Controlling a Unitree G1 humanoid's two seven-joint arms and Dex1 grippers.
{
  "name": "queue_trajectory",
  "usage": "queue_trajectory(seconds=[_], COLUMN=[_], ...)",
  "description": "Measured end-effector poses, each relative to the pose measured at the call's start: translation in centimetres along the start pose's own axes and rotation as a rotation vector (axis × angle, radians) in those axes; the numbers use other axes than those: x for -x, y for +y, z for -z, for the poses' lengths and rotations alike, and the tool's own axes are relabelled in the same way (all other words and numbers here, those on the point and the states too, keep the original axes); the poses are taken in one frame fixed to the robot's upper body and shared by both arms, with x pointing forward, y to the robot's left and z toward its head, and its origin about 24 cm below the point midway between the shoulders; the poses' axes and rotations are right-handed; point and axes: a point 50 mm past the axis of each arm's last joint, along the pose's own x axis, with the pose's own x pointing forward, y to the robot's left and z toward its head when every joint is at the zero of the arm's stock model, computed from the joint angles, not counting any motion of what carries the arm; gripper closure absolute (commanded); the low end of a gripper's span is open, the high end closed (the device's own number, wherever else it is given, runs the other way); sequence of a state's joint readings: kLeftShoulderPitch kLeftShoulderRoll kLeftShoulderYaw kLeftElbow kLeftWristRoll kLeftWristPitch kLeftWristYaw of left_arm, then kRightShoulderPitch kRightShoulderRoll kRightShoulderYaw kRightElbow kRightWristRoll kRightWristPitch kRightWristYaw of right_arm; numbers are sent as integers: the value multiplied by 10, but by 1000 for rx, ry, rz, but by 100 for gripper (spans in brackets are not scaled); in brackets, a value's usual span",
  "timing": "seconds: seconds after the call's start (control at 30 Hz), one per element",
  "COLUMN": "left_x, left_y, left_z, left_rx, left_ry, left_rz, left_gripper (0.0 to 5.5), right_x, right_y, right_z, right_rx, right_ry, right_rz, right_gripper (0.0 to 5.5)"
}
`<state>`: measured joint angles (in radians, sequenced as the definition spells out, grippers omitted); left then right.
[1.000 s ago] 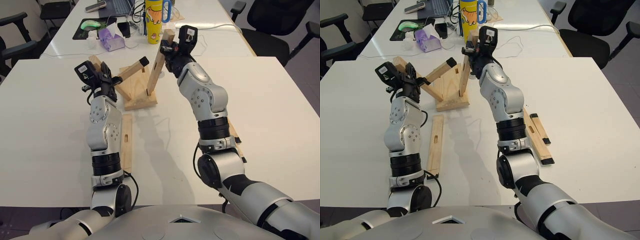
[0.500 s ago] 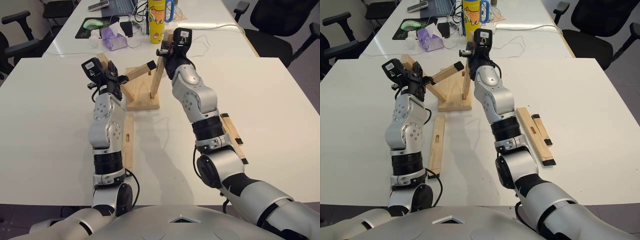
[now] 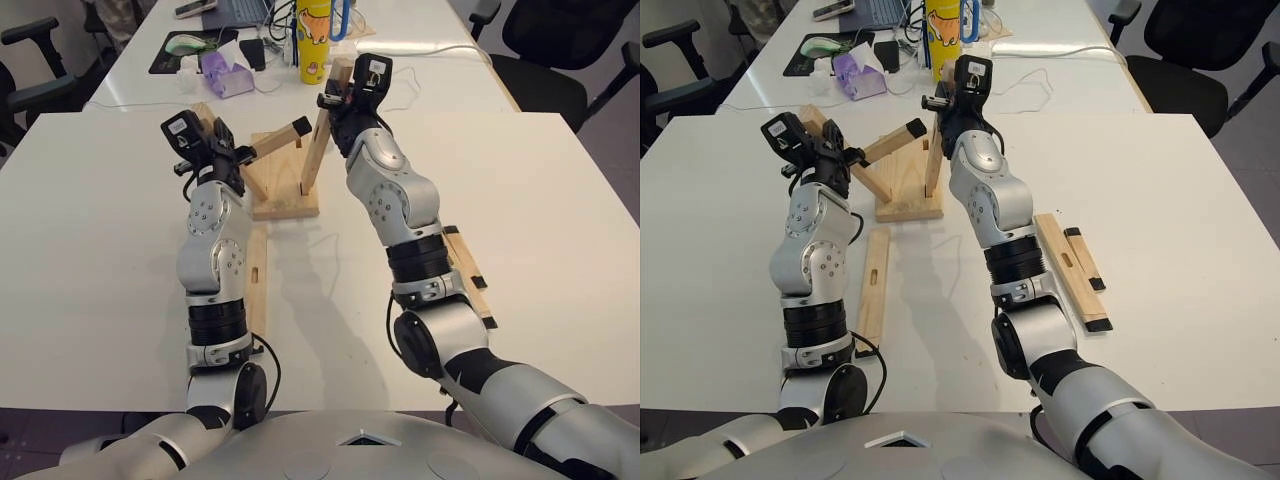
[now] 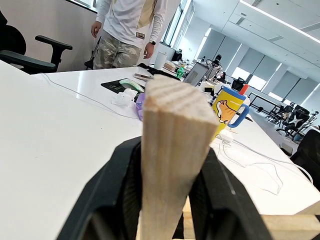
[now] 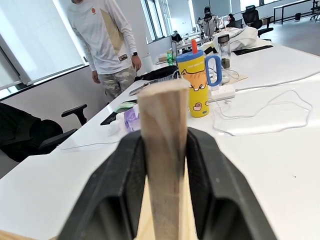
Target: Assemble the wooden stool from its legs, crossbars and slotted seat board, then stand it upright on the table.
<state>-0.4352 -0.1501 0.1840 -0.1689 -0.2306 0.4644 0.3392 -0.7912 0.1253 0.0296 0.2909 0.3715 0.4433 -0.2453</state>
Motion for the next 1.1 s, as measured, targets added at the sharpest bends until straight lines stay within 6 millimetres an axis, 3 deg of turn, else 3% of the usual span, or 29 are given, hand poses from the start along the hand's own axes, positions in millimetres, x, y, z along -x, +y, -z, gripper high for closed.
queue_trajectory(seconds=[0.17,0.47,1.1], left_x=[1,5,7], left_y=[-1,7,6], left_z=[-3,-13,-12], left_rx=[2,1,-18], left_ry=[-6,-7,14], left_rz=[-3,-52,-44], left_gripper=[441,441,439], right_x=[8,43,36], right_y=[5,24,14], right_z=[1,15,17], right_rx=[14,28,-54], right_ry=[-25,-32,-11], right_rz=[-8,-40,-49], right_gripper=[447,447,447])
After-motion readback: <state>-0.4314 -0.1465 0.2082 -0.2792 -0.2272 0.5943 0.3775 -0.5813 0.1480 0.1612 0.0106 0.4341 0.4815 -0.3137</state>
